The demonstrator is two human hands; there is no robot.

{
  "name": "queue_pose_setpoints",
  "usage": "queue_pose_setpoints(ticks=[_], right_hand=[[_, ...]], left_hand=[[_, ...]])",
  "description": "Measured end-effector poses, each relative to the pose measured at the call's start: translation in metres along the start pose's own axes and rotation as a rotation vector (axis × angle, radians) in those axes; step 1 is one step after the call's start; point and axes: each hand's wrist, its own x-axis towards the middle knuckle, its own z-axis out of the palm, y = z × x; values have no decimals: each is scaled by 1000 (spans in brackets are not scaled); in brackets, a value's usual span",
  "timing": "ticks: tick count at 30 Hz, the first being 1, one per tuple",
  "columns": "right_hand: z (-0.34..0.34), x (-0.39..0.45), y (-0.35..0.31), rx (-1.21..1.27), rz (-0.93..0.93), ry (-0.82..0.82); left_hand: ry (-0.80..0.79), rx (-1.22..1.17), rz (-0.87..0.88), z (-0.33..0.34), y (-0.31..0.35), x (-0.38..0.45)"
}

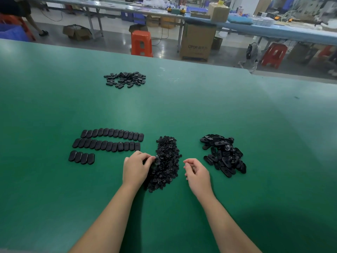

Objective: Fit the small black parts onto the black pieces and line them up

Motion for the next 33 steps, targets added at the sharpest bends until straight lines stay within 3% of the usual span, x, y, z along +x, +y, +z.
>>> queue_pose_setpoints(ticks=[2,5,10,18,25,33], right_hand=[[-5,4,-3,-122,-42,-9],[-19,11,-5,-494,-112,50],[-41,20,-1,-817,22,60],[-37,13,1,-818,-47,10],[-37,18,-5,-806,-102,59],[-38,33,-9,-871,-130,-73]], left_hand=[[-10,-9,11,-1,0,-1],[-36,-9,21,-2,-1,-1],[-10,-27,0,-2,0,-1],[-6,-59,-26,-4,2,-3],[-33,-128,-51,-7,4,-4],[-24,-184,-38,-12,8,-5]])
